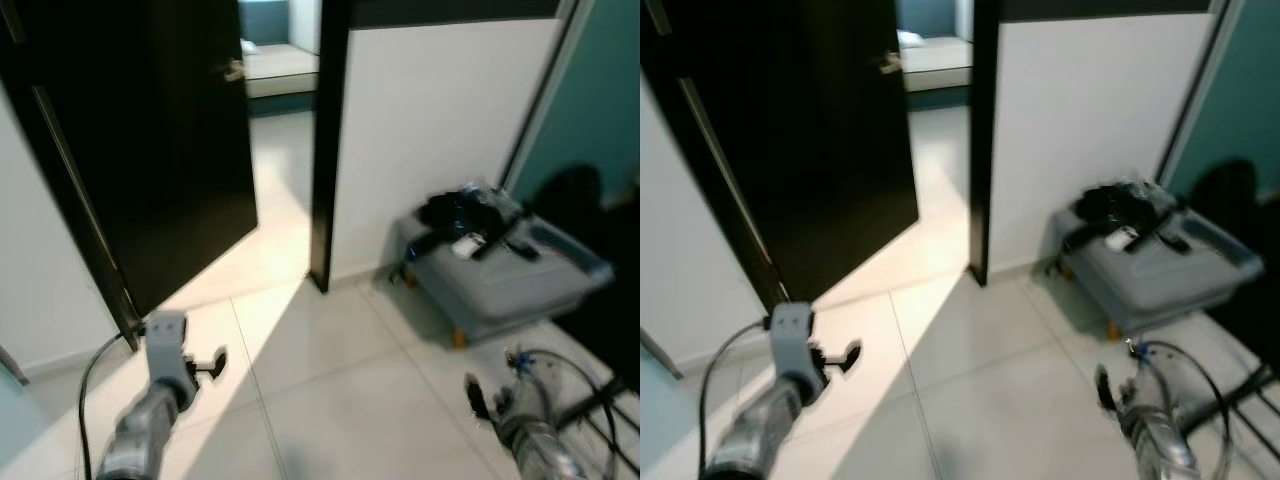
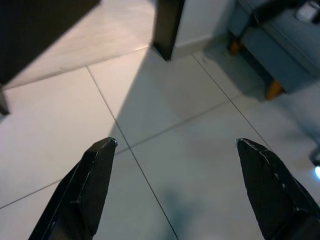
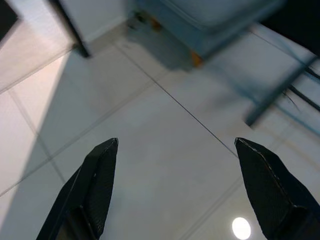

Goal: Hang hanger

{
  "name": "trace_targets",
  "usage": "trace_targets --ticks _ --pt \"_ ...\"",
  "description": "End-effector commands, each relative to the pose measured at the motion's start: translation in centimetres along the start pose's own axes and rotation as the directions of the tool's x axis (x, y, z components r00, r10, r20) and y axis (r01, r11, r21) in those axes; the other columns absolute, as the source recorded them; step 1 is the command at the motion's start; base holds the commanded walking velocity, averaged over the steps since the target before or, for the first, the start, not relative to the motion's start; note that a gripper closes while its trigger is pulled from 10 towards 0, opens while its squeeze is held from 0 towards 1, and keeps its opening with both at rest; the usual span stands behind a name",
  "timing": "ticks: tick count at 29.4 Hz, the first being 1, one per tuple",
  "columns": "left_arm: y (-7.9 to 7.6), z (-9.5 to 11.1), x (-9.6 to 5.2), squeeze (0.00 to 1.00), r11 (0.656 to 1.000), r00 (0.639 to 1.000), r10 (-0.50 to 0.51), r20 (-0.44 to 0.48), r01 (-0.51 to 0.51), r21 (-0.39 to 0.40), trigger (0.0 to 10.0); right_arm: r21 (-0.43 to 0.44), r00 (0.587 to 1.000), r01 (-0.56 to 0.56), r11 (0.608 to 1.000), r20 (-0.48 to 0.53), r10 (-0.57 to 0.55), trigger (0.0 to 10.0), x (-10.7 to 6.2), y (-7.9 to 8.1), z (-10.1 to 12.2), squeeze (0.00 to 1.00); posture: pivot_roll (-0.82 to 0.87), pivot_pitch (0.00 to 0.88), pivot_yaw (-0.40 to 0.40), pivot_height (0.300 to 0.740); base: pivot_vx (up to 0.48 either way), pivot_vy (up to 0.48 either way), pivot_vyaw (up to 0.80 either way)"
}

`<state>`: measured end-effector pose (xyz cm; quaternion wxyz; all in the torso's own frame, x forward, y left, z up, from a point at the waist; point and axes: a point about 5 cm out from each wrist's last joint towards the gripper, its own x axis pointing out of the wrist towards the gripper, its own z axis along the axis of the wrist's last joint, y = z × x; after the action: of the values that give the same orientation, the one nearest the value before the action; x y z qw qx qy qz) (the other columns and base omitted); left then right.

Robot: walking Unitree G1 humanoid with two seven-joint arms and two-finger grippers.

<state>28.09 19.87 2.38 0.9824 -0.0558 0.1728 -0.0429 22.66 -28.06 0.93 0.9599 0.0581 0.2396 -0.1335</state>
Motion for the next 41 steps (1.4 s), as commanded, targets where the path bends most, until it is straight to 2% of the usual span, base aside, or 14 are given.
trace_targets --ticks 1,3,4,8,14,19,24,30,34,37,41 --pt "1.1 -1.5 -0.5 0.00 0.999 0.999 0.037 -0.010 -0.037 -0.019 10.0 0.010 1.000 -0.020 1.000 -0.003 0.020 10.0 0.0 0.2 -1.2 0.00 -0.06 0.000 0.025 0.740 0.000 0.000 -0.80" --pt "1.2 -1.4 -0.6 0.00 0.998 0.999 0.045 0.009 -0.045 -0.032 10.0 0.008 1.000 -0.020 1.000 -0.010 0.020 10.0 0.0 0.2 -1.6 0.00 -0.06 0.000 0.025 0.740 0.000 0.000 -0.80" --pt "1.6 -1.3 -0.6 0.00 0.997 0.998 0.064 0.026 -0.063 -0.047 10.0 0.039 1.000 -0.018 0.999 -0.007 0.018 10.0 0.1 0.0 -1.6 0.00 -0.05 0.000 0.023 0.740 0.000 0.000 -0.80" --pt "2.1 -1.2 -0.7 0.00 0.994 0.994 0.096 0.041 -0.094 -0.063 10.0 0.068 1.000 -0.025 0.997 0.004 0.025 10.0 0.2 0.0 -1.4 0.00 -0.06 0.000 0.009 0.740 0.000 0.000 -0.80" --pt "3.1 -0.6 -0.7 0.00 0.986 0.984 0.164 0.067 -0.161 -0.049 10.0 0.021 0.997 -0.081 0.996 0.022 0.081 10.0 1.0 1.2 -0.6 0.00 -0.06 0.000 0.008 0.740 0.000 0.000 -0.80" --pt "3.9 -0.8 -1.0 0.00 0.981 0.979 0.193 0.070 -0.190 -0.048 10.0 0.019 0.992 -0.118 0.993 0.041 0.117 10.0 1.5 2.1 -0.5 0.00 -0.07 0.000 0.020 0.740 0.000 0.000 -0.80" --pt "4.0 -1.1 -1.1 0.00 0.980 0.979 0.190 0.070 -0.186 -0.068 10.0 0.028 0.988 -0.154 0.988 0.030 0.153 10.0 1.6 2.5 -0.8 0.00 -0.04 0.000 -0.010 0.740 0.000 0.000 -0.80" --pt "4.5 -1.2 -1.3 0.00 0.965 0.967 0.247 0.062 -0.239 -0.107 10.0 0.009 0.981 -0.194 0.981 0.024 0.194 10.0 1.4 2.2 -0.7 0.00 -0.04 0.000 -0.040 0.740 0.000 0.000 -0.80" --pt "3.7 -1.2 -1.0 0.00 0.977 0.976 0.207 0.062 -0.203 -0.064 10.0 -0.034 0.980 -0.196 0.980 0.031 0.197 10.0 1.7 2.4 -0.4 0.00 -0.04 0.000 -0.047 0.740 0.000 0.000 -0.80" --pt "2.3 -1.3 -0.5 0.00 0.989 0.987 0.147 0.057 -0.147 -0.005 10.0 -0.061 0.978 -0.205 0.977 0.037 0.207 10.0 1.8 2.6 -0.2 0.00 -0.04 0.000 -0.055 0.740 0.000 0.000 -0.80" --pt "1.3 -1.3 -0.2 0.00 0.995 0.994 0.097 0.058 -0.099 0.026 10.0 -0.063 0.978 -0.207 0.976 0.030 0.209 10.0 1.8 2.2 -0.3 0.00 -0.04 0.000 -0.055 0.740 0.000 0.000 -0.80"
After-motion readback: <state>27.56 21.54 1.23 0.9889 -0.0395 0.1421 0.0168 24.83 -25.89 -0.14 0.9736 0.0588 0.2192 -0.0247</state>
